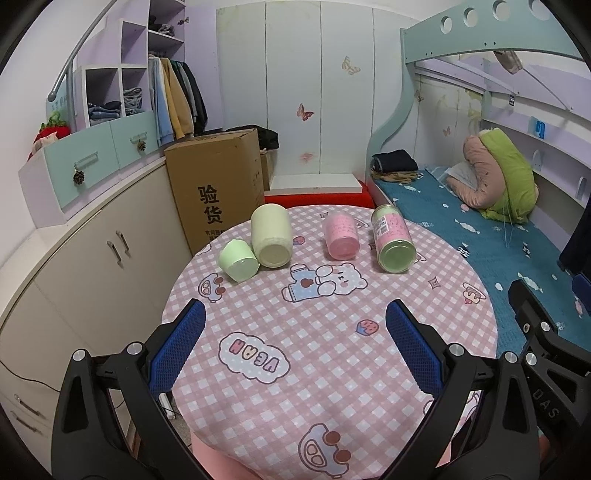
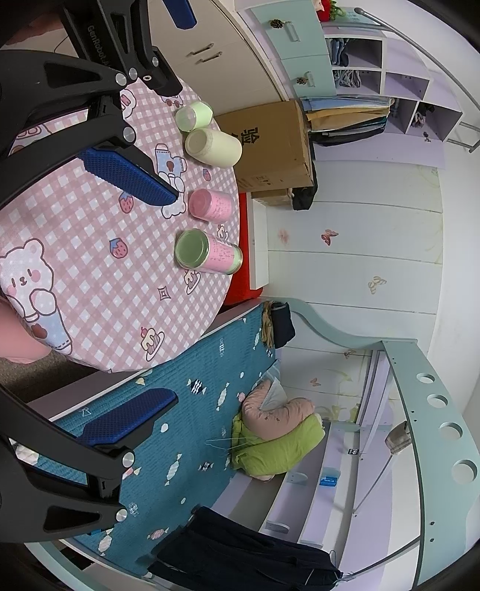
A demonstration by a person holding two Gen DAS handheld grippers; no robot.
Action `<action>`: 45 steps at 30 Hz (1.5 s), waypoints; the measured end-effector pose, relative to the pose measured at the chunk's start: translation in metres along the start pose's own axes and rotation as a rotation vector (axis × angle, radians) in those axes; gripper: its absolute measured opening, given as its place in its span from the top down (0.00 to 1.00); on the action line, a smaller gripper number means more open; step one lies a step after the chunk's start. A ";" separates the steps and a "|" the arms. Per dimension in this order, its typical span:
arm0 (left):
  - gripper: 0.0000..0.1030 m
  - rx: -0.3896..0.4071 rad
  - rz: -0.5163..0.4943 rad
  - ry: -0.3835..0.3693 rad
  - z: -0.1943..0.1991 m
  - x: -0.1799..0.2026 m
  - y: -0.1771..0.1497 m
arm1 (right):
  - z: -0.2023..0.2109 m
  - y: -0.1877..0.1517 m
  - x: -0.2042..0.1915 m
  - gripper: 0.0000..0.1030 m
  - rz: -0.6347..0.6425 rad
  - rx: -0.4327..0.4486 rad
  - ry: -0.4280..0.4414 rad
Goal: Flip cup upright
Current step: 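Move the right tool toward the pink cup lying on the table, then close the right gripper on the pink cup and lift it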
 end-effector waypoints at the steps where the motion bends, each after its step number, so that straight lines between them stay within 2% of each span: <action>1: 0.05 0.003 -0.004 0.002 0.000 0.000 0.000 | 0.000 0.002 0.001 0.07 0.000 0.000 0.000; 10: 0.05 0.014 -0.015 -0.008 0.002 0.004 0.001 | 0.000 0.003 0.003 0.07 -0.002 0.000 0.000; 21: 0.05 -0.021 -0.007 -0.045 -0.012 0.011 -0.002 | -0.012 -0.006 0.003 0.07 -0.011 -0.018 -0.005; 36: 0.05 -0.012 -0.013 -0.038 -0.015 0.011 -0.002 | -0.017 -0.003 0.003 0.07 -0.016 -0.019 -0.001; 45: 0.05 -0.053 -0.002 -0.065 -0.032 0.016 -0.002 | -0.028 -0.003 0.005 0.07 -0.025 -0.032 0.018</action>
Point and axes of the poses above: each gripper's, at about its wrist camera, not at the fingertips, and z roughly against the way its jaws point, x to its right, y to its top, the point moved 9 cm from there along -z, roughly the way its jaws point, and after that the axes turned 12 degrees about x, right-handed, at the moved point
